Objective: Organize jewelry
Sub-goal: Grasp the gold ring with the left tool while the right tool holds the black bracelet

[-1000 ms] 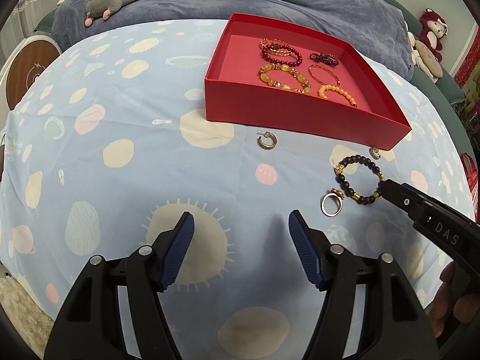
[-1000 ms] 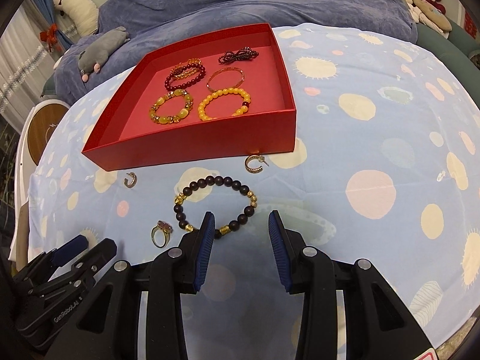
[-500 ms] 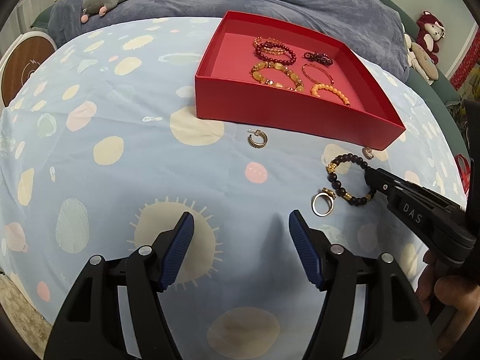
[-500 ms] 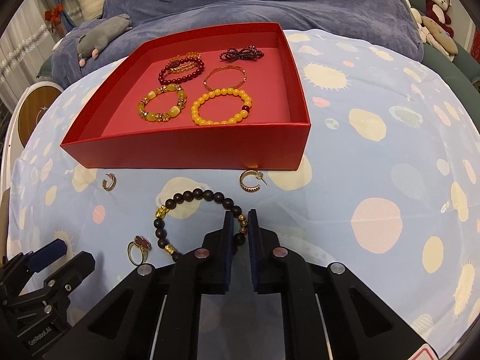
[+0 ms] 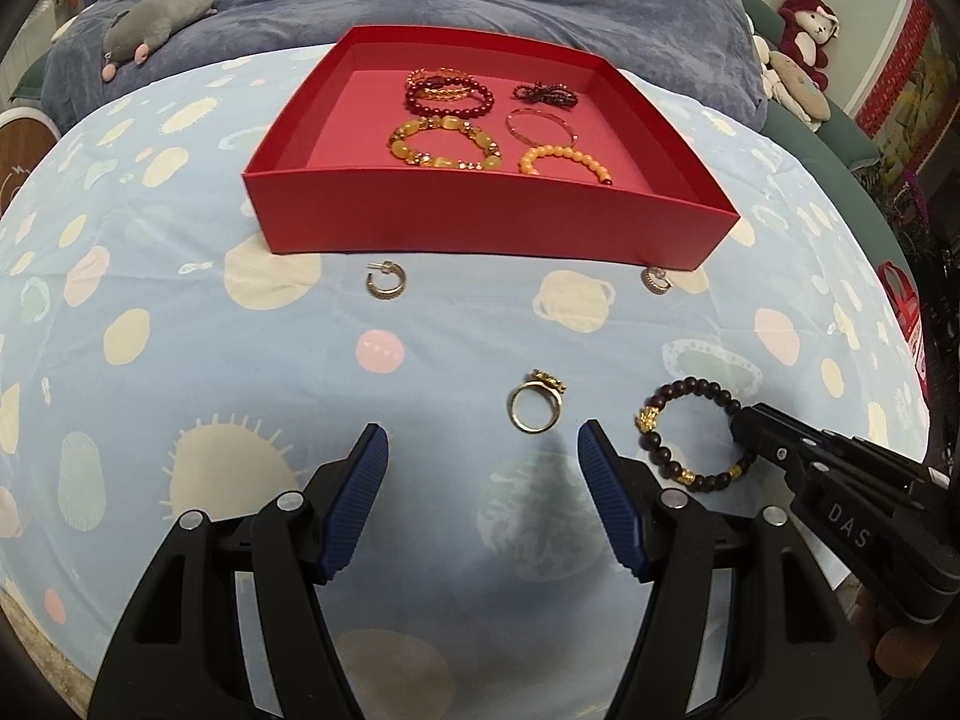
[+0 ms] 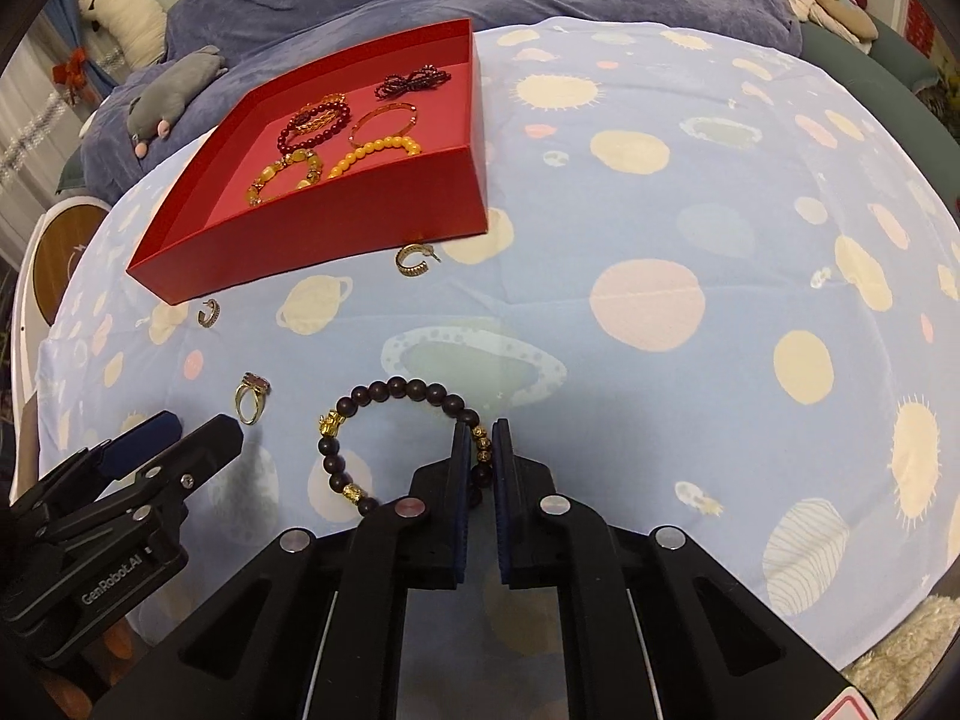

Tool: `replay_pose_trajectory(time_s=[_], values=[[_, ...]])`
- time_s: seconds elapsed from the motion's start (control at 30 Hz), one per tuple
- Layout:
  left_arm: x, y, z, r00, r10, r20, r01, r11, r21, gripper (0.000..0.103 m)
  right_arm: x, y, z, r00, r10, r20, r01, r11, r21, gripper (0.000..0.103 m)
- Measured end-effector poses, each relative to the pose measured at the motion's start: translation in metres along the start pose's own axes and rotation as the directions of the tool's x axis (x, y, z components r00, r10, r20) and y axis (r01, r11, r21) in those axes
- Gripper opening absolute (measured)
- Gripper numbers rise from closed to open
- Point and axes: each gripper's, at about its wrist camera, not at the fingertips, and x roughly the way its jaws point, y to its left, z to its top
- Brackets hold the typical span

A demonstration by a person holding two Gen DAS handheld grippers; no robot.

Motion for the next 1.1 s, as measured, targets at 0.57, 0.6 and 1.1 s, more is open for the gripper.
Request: replay_pose_trajectory(time_s=[0.57, 0.6, 1.1], values=[[0.014, -0.013, 0.010, 0.999, -0.013, 0.038, 0.012, 0.999, 0.046, 0.026, 0.003, 0.006, -0.002, 0.999, 0.040, -0.014, -0.040, 0.999, 0.019, 0.007], [0.014, -0.014, 0.010, 0.999, -0.015, 0.037, 0.013, 0.999, 0.049, 0.024, 0.003, 0.006, -0.002, 0.999, 0.040, -0.015, -0.040, 0.999, 0.019, 0.007], [-0.006, -0.006, 0.008, 0.998, -0.052, 0.023, 0.052, 0.999, 0.007, 0.019, -0.027, 0.014, 0.010, 0.995, 0.082, 0.054, -0.082, 0.997, 0.006, 0.007]])
